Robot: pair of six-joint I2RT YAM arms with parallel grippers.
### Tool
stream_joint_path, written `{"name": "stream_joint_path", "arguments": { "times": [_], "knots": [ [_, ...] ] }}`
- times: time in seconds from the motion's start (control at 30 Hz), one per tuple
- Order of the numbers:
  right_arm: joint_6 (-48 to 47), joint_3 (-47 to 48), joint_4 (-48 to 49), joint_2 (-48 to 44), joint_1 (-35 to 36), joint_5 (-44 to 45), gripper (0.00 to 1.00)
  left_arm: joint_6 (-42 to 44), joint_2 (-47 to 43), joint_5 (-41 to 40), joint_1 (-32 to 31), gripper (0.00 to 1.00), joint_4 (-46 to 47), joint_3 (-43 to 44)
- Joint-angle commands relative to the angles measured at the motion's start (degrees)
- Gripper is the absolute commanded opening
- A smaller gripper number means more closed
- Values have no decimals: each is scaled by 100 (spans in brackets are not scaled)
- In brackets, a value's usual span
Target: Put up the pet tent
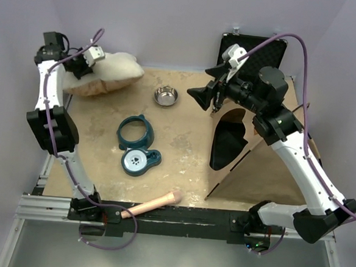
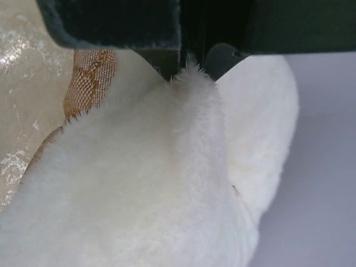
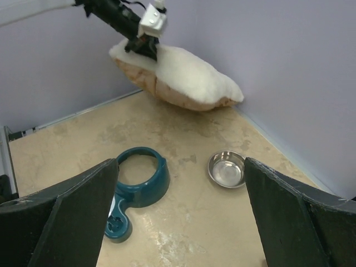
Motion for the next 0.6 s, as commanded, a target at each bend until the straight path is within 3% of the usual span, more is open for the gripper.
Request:
{"name": "stream_joint_path", "arguments": {
  "times": [0.0,0.1,0.23,0.4,0.57],
  "knots": [
    [64,-24,346,-384,24,474,99,597,-1176,1455,94,0,-1218,1061],
    [-50,64,320,-543,24,1009,99,844,-2063,2193,93,0,-1537,914],
    [-103,117,547,-893,15,1984,98,2232,-3224,2844,-3,0,-2442,220],
    [-524,695,444,-991,-11,2952,99,1602,-4358,3478,-528,0,-2521,-335],
    [-938,1426,-749,-1087,-29,3594,98,31,-5080,4189,-1452,0,-2285,-1029]
  ]
}}
